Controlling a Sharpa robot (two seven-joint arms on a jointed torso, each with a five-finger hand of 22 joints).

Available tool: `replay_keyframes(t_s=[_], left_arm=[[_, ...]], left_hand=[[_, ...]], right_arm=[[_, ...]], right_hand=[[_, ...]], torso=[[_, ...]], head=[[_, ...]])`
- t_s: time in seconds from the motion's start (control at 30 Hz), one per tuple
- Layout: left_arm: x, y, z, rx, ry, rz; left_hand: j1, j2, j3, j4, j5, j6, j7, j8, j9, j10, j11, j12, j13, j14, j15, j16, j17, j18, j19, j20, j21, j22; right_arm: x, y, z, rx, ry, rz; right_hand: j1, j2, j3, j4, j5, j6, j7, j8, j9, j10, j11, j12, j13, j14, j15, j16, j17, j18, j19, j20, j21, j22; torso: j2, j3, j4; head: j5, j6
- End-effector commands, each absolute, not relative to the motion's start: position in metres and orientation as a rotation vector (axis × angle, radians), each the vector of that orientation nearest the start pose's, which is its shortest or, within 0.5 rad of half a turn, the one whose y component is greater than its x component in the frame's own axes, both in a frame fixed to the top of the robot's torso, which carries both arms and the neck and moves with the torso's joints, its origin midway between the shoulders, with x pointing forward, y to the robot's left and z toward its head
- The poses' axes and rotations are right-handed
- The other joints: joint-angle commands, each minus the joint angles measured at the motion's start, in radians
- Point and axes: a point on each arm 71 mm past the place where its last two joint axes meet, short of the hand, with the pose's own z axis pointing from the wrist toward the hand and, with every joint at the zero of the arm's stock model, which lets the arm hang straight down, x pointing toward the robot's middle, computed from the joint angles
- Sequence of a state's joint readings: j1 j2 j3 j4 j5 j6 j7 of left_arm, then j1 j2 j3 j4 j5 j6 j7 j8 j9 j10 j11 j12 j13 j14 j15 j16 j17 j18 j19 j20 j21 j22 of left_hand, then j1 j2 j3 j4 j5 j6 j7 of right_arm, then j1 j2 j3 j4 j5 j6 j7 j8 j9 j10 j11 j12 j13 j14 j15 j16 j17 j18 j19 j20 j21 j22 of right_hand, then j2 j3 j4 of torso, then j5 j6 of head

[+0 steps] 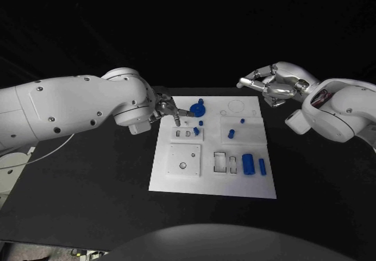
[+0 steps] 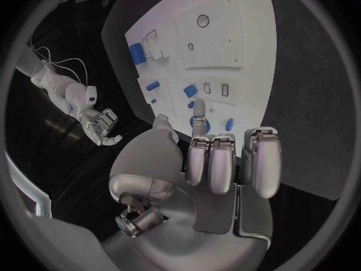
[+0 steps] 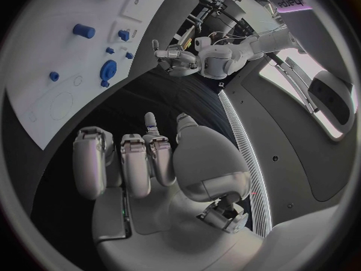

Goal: Assemble the parts on the task board

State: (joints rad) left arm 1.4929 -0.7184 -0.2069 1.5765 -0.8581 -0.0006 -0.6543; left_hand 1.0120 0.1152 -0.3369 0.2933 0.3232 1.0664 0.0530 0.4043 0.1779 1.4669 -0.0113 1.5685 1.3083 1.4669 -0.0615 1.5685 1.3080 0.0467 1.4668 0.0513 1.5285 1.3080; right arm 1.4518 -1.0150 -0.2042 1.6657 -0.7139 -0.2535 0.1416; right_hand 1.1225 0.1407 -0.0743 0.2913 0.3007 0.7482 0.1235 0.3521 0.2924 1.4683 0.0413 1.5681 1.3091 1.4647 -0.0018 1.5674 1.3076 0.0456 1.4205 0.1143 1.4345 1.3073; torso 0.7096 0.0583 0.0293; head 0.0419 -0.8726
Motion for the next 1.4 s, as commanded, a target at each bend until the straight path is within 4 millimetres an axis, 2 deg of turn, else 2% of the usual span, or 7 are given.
replay_keyframes(t_s=[0.03, 0.17, 0.33, 0.77, 0.97, 1.13, 1.4], left_arm=[[0.49, 0.161, -0.152, -0.211, 2.359, -0.178], [0.494, 0.154, -0.154, -0.206, 2.38, -0.168], [0.497, 0.146, -0.162, -0.213, 2.419, -0.167], [0.504, 0.133, -0.169, -0.248, 2.436, -0.195], [0.507, 0.131, -0.175, -0.265, 2.439, -0.198], [0.508, 0.129, -0.178, -0.277, 2.439, -0.205], [0.511, 0.126, -0.18, -0.278, 2.439, -0.206]], left_hand=[[0.006, 0.014, -0.004, -0.002, 0.022, 0.011, -0.002, -0.012, 0.002, 0.104, -0.008, 0.002, 0.263, 0.104, -0.009, 0.002, 0.263, -0.02, 0.034, -0.009, 0.002, 0.142], [0.011, 0.019, -0.006, -0.003, 0.035, 0.011, -0.001, -0.027, 0.002, 0.104, -0.008, 0.002, 0.263, 0.104, -0.009, 0.002, 0.263, -0.02, 0.034, -0.01, 0.001, 0.142], [0.032, 0.023, -0.006, -0.005, 0.069, 0.016, 0.001, -0.048, 0.005, 0.104, -0.007, 0.002, 0.263, 0.104, -0.008, 0.002, 0.263, -0.02, 0.035, -0.009, 0.001, 0.142], [0.041, 0.028, -0.005, -0.004, 0.077, 0.02, 0.001, -0.057, 0.007, 0.104, -0.007, 0.002, 0.263, 0.104, -0.008, 0.002, 0.263, -0.019, 0.032, -0.009, -0.002, 0.137], [0.049, 0.031, -0.004, -0.005, 0.085, 0.021, 0.001, -0.066, 0.008, 0.104, -0.006, 0.002, 0.263, 0.104, -0.008, 0.002, 0.263, -0.018, 0.031, -0.009, -0.003, 0.135], [0.053, 0.033, -0.004, -0.005, 0.09, 0.02, 0.002, -0.071, 0.009, 0.104, -0.006, 0.002, 0.263, 0.104, -0.008, 0.002, 0.263, -0.018, 0.03, -0.009, -0.004, 0.133], [0.064, 0.036, -0.002, -0.006, 0.097, 0.024, 0.002, -0.077, 0.012, 0.104, -0.006, 0.002, 0.263, 0.104, -0.008, 0.002, 0.263, -0.018, 0.029, -0.009, -0.005, 0.132]], right_arm=[[0.469, -0.238, -0.12, 0.305, 1.721, 1.126], [0.469, -0.238, -0.121, 0.31, 1.728, 1.125], [0.47, -0.237, -0.122, 0.323, 1.742, 1.13], [0.472, -0.238, -0.124, 0.339, 1.763, 1.122], [0.472, -0.237, -0.124, 0.338, 1.764, 1.126], [0.472, -0.238, -0.124, 0.34, 1.764, 1.125], [0.473, -0.239, -0.125, 0.344, 1.76, 1.122]], right_hand=[[0.004, 0.01, -0.005, 0.0, 0.004, 0.009, 0.002, 0.007, 0.002, 0.102, 0.007, 0.003, 0.262, 0.106, 0.005, 0.003, 0.263, -0.005, 0.009, 0.001, 0.003, 0.21], [0.005, 0.01, -0.006, 0.0, 0.005, 0.009, 0.002, 0.007, 0.002, 0.102, 0.007, 0.003, 0.262, 0.106, 0.005, 0.003, 0.263, -0.005, 0.009, 0.001, 0.003, 0.21], [0.008, 0.011, -0.007, 0.0, 0.015, 0.01, 0.003, 0.008, 0.004, 0.102, 0.008, 0.003, 0.262, 0.106, 0.006, 0.003, 0.263, -0.004, 0.008, 0.002, 0.003, 0.209], [0.017, 0.014, -0.009, -0.001, 0.029, 0.01, 0.004, 0.009, 0.007, 0.102, 0.01, 0.003, 0.262, 0.106, 0.007, 0.003, 0.263, -0.003, 0.005, 0.003, 0.0, 0.208], [0.023, 0.015, -0.01, -0.002, 0.038, 0.01, 0.005, 0.01, 0.009, 0.102, 0.01, 0.003, 0.262, 0.106, 0.008, 0.003, 0.263, -0.003, 0.003, 0.004, -0.002, 0.207], [0.03, 0.016, -0.01, -0.002, 0.046, 0.009, 0.005, 0.01, 0.011, 0.102, 0.011, 0.003, 0.262, 0.106, 0.009, 0.003, 0.263, -0.003, 0.002, 0.005, -0.002, 0.207], [0.043, 0.017, -0.01, -0.003, 0.062, 0.009, 0.006, 0.01, 0.013, 0.102, 0.012, 0.003, 0.262, 0.106, 0.01, 0.003, 0.263, -0.001, -0.002, 0.006, -0.005, 0.205]], torso=[[0.002, 0.0013, -0.0037], [0.0, 0.0022, -0.003], [0.001, -0.0014, -0.0068], [-0.001, -0.0005, -0.004], [0.0, -0.0023, -0.007], [-0.001, -0.0029, -0.0053], [-0.004, -0.003, -0.0046]], head=[[0.004, 0.0], [0.009, 0.0], [0.009, 0.0], [0.003, 0.0], [0.001, 0.0], [-0.008, 0.0], [-0.008, 0.0]])
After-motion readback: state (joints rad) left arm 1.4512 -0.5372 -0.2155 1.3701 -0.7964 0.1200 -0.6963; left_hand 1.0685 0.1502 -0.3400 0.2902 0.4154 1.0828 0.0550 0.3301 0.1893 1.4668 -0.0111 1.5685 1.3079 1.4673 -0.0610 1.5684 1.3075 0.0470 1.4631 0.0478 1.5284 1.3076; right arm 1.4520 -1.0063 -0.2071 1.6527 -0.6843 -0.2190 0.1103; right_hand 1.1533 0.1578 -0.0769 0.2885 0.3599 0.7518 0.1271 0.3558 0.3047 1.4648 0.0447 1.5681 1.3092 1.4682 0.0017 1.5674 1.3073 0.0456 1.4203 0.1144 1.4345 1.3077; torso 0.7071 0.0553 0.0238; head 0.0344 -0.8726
